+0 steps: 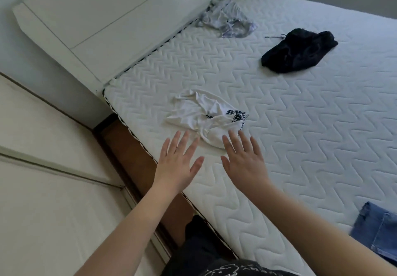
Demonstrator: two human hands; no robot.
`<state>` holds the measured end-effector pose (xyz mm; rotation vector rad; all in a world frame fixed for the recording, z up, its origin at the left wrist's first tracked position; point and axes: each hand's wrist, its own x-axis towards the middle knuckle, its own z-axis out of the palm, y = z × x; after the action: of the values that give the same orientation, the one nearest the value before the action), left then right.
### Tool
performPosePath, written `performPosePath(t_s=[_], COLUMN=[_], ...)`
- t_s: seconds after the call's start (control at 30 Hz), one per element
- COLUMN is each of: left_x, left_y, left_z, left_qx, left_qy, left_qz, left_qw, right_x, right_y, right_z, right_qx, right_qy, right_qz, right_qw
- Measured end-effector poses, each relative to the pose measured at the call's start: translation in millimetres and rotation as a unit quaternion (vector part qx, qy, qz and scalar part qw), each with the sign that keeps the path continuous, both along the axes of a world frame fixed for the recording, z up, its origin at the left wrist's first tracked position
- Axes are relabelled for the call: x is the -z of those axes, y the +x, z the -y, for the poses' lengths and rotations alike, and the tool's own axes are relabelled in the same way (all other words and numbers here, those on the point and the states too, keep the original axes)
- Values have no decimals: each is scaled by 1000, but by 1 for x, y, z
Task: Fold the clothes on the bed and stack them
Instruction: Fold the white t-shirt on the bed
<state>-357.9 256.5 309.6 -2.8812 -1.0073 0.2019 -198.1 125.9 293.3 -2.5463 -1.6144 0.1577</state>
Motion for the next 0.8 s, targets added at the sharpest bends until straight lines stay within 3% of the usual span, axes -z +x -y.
performPosePath(t_s=[0.2,0.37,0.5,0.8], left_x=[27,67,110,222], left_y=[15,47,78,127], left_z=[-124,-204,-237,-268], left_qx=[57,86,120,158], left_qy=[-52,-75,-98,-112], left_qz=[17,16,-18,-106], left_qw=[997,993,988,975], right_x=[25,51,82,174], right_y=[-20,-4,22,87], right_z=[-103,-153,-182,-238], right_qx=[74,120,154,181], right_qy=[-64,-63,-121,-118], right_qz=[-41,-25,-60,-113], right_qw=[994,990,979,970])
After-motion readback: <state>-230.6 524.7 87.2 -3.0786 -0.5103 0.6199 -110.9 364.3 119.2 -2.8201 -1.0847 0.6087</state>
